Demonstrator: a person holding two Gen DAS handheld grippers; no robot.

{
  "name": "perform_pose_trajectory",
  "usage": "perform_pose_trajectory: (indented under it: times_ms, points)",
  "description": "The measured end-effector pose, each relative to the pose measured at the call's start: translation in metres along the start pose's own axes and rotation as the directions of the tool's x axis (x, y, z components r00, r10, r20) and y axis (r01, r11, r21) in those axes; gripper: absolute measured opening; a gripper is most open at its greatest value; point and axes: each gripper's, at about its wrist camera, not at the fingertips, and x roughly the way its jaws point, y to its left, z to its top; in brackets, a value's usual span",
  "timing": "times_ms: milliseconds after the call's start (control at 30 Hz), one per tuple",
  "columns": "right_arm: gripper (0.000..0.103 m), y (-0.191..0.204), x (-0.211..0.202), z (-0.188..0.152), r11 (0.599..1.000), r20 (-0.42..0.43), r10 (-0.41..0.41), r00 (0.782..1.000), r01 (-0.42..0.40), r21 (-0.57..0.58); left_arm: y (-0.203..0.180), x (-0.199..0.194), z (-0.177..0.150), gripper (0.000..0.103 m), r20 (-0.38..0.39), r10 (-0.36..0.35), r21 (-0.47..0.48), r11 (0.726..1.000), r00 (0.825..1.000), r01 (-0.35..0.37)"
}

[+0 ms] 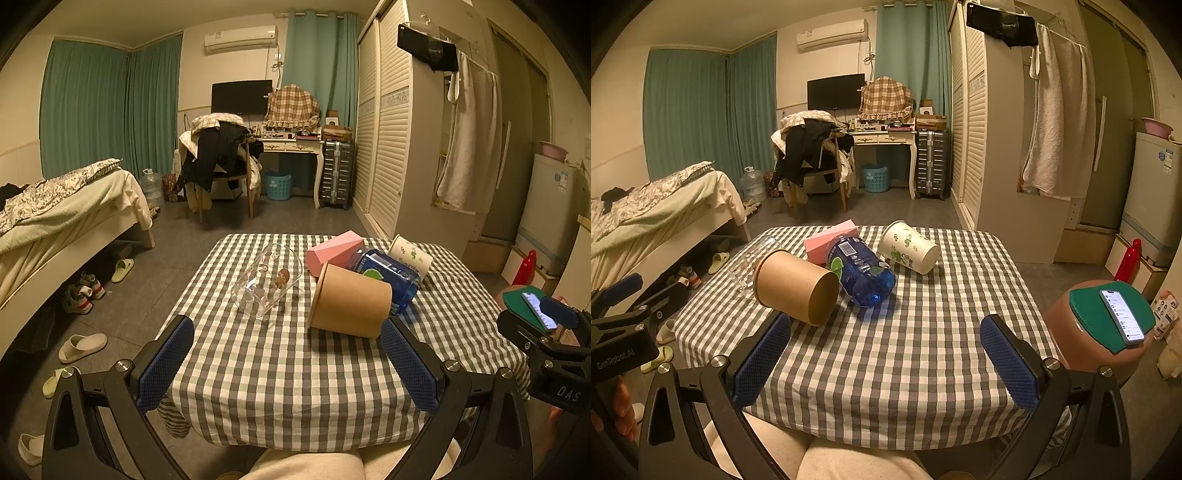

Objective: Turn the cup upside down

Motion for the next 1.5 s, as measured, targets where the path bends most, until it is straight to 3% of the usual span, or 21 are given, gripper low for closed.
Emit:
perform_pose_trajectory:
  times_ms: [700,967,1133,1233,1367,1500]
  points:
    - [0.103,0.008,0.006,0.010,0.999,-0.001,0.025,1.000,-0.025,-0.038,0.004,0.005,-0.001,0.103,-0.020,0.009,-0.009,1.000,1.000,-0.009]
    - [0.103,0.029,0.036,0.041,0.974,-0.052,0.153,0.987,-0.160,-0.161,0.032,0.023,0.014,0.103,-0.050,0.055,-0.037,0.998,0.997,-0.057]
    - [0.103,0.054,0.084,0.065,0.906,-0.167,0.259,0.951,-0.299,-0.300,0.060,0.040,0.017,0.103,-0.076,0.118,-0.055,0.991,0.990,-0.122]
    - [0.103,0.072,0.124,0.068,0.829,-0.294,0.308,0.905,-0.407,-0.384,0.077,0.052,0.016,0.103,-0.100,0.143,-0.062,0.987,0.985,-0.150]
    - [0.103,0.090,0.172,0.061,0.731,-0.431,0.282,0.857,-0.483,-0.483,0.094,0.071,0.012,0.103,-0.137,0.163,-0.083,0.981,0.977,-0.175]
    - [0.103,0.110,0.202,0.054,0.664,-0.517,0.281,0.808,-0.553,-0.503,0.105,0.089,0.009,0.103,-0.170,0.172,-0.108,0.975,0.970,-0.192]
